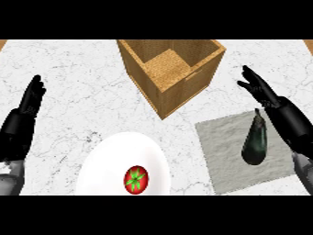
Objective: Pick the eggplant from the placemat and place it in the basket
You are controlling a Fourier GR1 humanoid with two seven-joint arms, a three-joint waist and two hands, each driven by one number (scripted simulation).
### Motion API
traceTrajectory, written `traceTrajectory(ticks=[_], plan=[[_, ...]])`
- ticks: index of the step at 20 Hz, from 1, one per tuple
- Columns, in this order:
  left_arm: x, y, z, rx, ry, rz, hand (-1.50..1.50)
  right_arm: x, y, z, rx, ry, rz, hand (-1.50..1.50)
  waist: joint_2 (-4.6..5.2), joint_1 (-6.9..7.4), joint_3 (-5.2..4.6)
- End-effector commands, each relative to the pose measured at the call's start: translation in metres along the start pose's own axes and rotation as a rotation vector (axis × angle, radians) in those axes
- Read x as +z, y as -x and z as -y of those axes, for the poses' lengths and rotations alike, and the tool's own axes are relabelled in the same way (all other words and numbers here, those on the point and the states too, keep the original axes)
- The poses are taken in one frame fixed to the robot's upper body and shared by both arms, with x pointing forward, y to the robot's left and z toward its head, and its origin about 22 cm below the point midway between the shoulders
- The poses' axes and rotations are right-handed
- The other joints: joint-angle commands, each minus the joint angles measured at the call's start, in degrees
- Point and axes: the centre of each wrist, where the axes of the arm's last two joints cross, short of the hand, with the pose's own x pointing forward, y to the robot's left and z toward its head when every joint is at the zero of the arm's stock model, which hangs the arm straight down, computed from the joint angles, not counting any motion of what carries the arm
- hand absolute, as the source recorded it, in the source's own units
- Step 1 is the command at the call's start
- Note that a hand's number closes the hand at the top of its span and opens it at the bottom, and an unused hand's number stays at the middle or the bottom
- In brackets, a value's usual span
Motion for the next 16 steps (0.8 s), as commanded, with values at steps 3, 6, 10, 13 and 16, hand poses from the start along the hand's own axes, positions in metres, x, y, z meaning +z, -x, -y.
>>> traceTrajectory(ticks=[3,6,10,13,16], plan=[[-0.008,-0.008,-0.008,-0.045,0.06,0.069,0.0,-0.008,-0.02,-0.014,-0.131,0.066,0.063,1.5,-0.67,-0.08,0.02],[-0.036,-0.037,-0.022,-0.094,0.09,0.124,0.0,-0.046,-0.021,-0.023,-0.248,0.15,0.134,1.5,-0.4,0.5,0.07],[-0.021,-0.02,0.004,-0.043,0.169,0.087,0.0,-0.055,-0.035,-0.118,-0.507,0.342,0.183,1.5,-0.5,0.52,0.0],[-0.021,-0.02,-0.009,-0.034,0.153,0.065,0.0,-0.057,-0.051,-0.144,-0.326,0.466,0.194,-1.5,-0.8,0.24,-0.09],[-0.023,-0.016,-0.013,-0.042,0.155,0.042,0.0,-0.049,-0.05,-0.117,-0.102,0.567,0.15,-1.5,-1.34,-1.43,-0.26]])
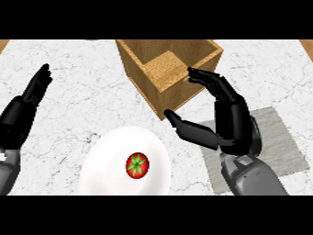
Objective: Pick the eggplant from the placemat and place it in the basket
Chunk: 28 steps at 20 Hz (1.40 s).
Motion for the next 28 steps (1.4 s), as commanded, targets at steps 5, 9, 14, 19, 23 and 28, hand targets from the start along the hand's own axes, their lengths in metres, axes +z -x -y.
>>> traceTrajectory(ticks=[5,9,14,19,23,28], plan=[[0.006,0.007,-0.01,-0.022,-0.035,-0.026,0.0,-0.029,-0.007,0.079,0.652,0.135,-0.096,-1.5,-0.95,-2.29,-0.7],[0.009,0.01,-0.007,-0.02,-0.018,-0.042,0.0,-0.039,-0.025,0.107,0.96,-0.055,-0.273,-1.5,-1.25,-2.34,-0.9],[0.005,0.005,-0.006,-0.004,-0.01,-0.024,0.0,-0.046,-0.062,0.11,1.186,-0.351,-0.494,-1.5,-1.11,-1.92,-0.69],[0.009,0.004,-0.001,0.008,0.0,-0.014,0.0,-0.055,-0.12,0.104,1.228,-0.515,-0.65,-1.5,-0.59,-1.28,-0.22],[0.008,0.002,-0.014,0.012,0.034,0.003,0.0,-0.066,-0.15,0.1,1.23,-0.519,-0.754,-1.5,0.01,0.42,-0.07],[-0.004,-0.006,-0.001,-0.01,0.014,0.008,0.0,-0.067,-0.161,0.115,1.217,-0.528,-0.82,-1.5,0.19,0.32,0.02]])
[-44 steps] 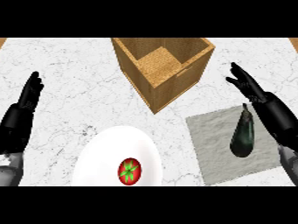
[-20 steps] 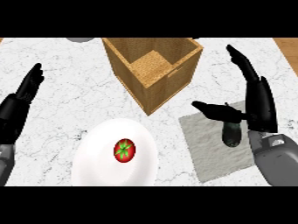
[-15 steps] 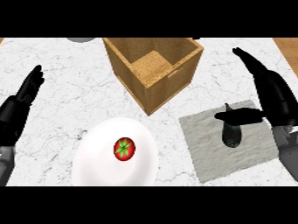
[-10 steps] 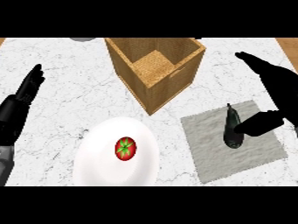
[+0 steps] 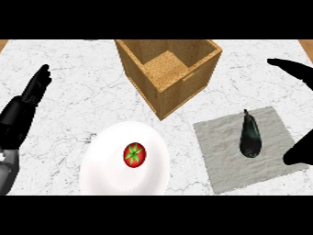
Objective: Pick the eggplant from the placemat and place it in the basket
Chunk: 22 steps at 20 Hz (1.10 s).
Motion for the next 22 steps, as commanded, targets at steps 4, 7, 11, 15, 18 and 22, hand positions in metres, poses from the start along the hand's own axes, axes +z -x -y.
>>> traceTrajectory(ticks=[4,7,11,15,18,22], plan=[[0.002,-0.009,0.01,-0.009,-0.004,0.027,0.0,-0.016,0.025,-0.014,0.05,-0.095,-0.092,-1.5,0.37,1.05,0.16],[0.004,-0.011,-0.012,0.019,0.015,0.018,0.0,-0.006,0.017,-0.023,0.09,-0.098,-0.099,-1.5,0.27,0.89,0.13],[-0.007,-0.011,0.024,-0.003,0.015,0.016,0.0,-0.022,0.019,-0.042,0.102,-0.157,-0.144,-1.5,0.38,0.73,0.12],[0.009,-0.017,0.006,0.012,0.031,0.019,0.0,-0.045,0.029,-0.074,0.106,-0.188,-0.167,-1.5,0.34,1.47,0.16],[-0.007,-0.019,0.006,0.009,0.004,0.011,0.0,-0.046,0.056,-0.078,0.129,-0.199,-0.175,-1.5,0.37,0.78,0.16],[-0.001,-0.012,0.0,0.014,0.009,0.025,0.0,-0.045,0.051,-0.085,0.134,-0.175,-0.188,-1.5,0.32,0.84,0.15]])
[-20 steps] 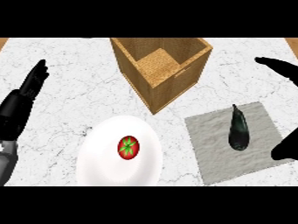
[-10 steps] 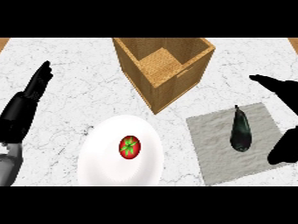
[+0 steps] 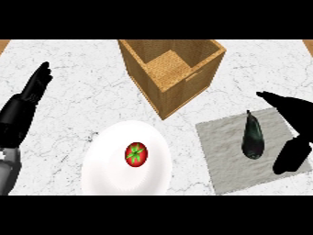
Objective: Pick the eggplant from the placemat and place it in the basket
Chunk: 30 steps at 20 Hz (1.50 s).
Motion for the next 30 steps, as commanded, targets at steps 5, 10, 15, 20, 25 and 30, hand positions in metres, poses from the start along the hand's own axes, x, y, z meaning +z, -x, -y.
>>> traceTrajectory(ticks=[5,10,15,20,25,30], plan=[[0.004,-0.003,0.008,-0.01,0.004,0.001,0.0,-0.021,0.001,-0.026,0.009,0.02,-0.019,-1.5,-0.02,0.08,0.01],[0.004,0.005,0.016,0.003,0.003,-0.005,0.0,-0.028,0.007,-0.033,0.028,0.033,-0.009,-1.5,0.0,0.0,0.01],[-0.002,0.008,0.0,-0.003,-0.008,0.007,0.0,-0.038,0.005,-0.063,-0.003,0.067,0.004,-1.5,0.04,0.0,0.01],[-0.002,0.0,0.008,0.008,-0.003,-0.007,0.0,-0.041,0.014,-0.048,-0.031,0.057,0.006,-1.5,0.0,-0.04,0.01],[0.005,0.012,-0.003,0.013,0.015,0.0,0.0,-0.039,0.017,-0.072,-0.004,0.037,-0.01,-1.5,-0.01,-0.11,0.0],[-0.007,0.0,0.002,0.007,-0.023,-0.005,0.0,-0.043,0.031,-0.077,-0.026,0.019,-0.03,-1.5,-0.02,-0.2,0.01]])
